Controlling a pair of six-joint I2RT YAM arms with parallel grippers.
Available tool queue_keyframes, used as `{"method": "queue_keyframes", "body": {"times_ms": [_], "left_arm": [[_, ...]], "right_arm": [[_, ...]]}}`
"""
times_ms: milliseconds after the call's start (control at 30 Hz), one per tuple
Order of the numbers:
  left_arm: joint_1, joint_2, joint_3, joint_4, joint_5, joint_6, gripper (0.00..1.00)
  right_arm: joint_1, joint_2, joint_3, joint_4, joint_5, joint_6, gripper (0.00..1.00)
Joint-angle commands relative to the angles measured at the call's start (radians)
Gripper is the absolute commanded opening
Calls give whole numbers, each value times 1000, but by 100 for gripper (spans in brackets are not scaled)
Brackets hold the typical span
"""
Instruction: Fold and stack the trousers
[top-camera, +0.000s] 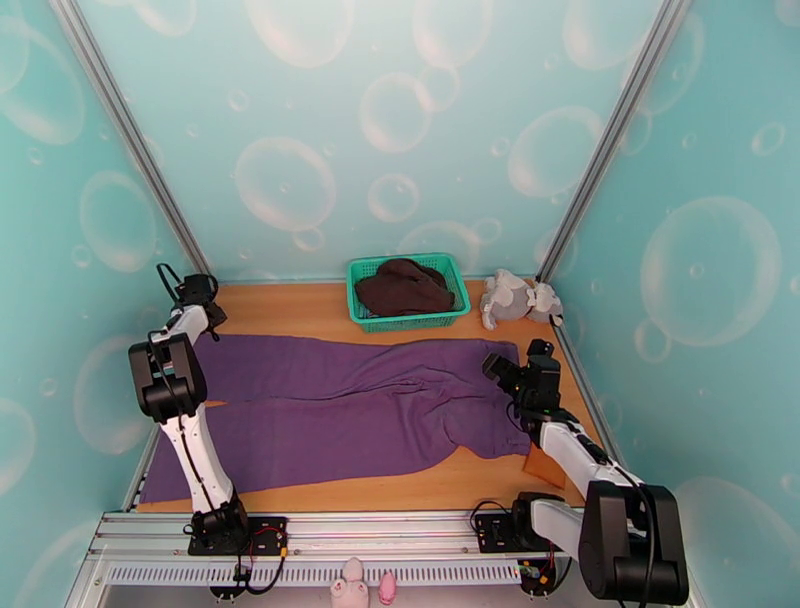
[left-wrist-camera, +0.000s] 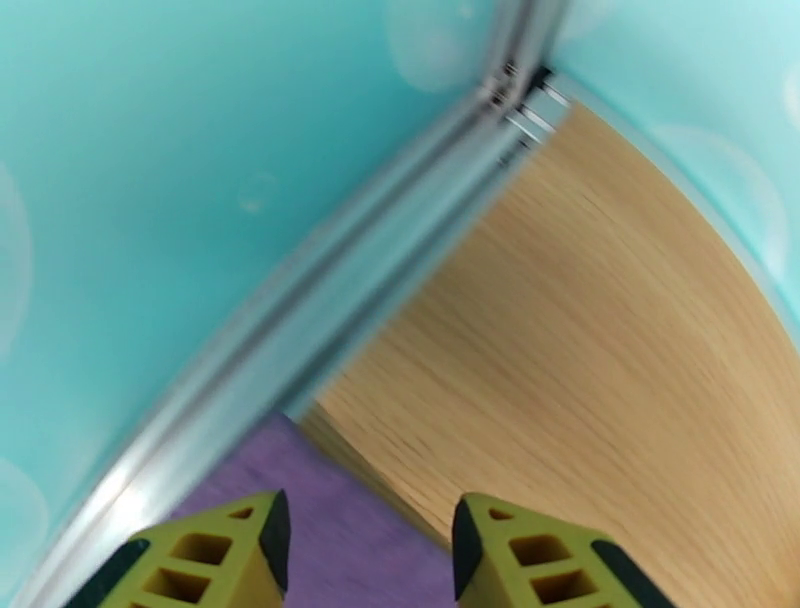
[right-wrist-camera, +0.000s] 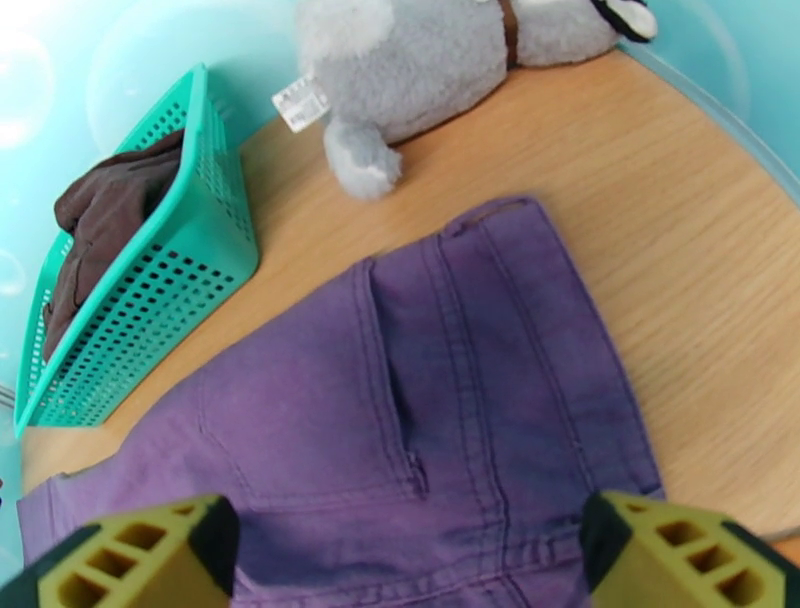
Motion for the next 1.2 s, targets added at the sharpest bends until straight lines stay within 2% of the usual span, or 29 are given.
{"method": "queue_keyframes", "body": {"times_ms": [0, 200, 467, 667, 733, 833, 1033, 1167], "left_arm": [[9, 68, 59, -68, 30, 29, 49], [18, 115, 93, -99, -9, -5, 49], [24, 151, 153, -195, 27, -43, 50], [25, 191, 156, -233, 2, -84, 49], [24, 201, 150, -242, 0, -99, 46], [25, 194, 121, -223, 1, -107, 35], [25, 82, 55, -161, 44, -107, 2], [12, -78, -38, -91, 74, -111, 0]], "right_arm": [[-7, 36, 42, 19, -18, -32, 95], [-9, 94, 73, 29, -61, -31, 95], [-10, 86, 71, 18, -52, -40, 96], [-12, 79, 69, 17, -70, -41, 96], [-13, 76, 68, 12, -70, -45, 96], [-17, 66, 63, 13, -66, -46, 96], [-40, 72, 58, 13, -58, -21, 96], [-73, 84, 69, 5, -41, 23, 96]]}}
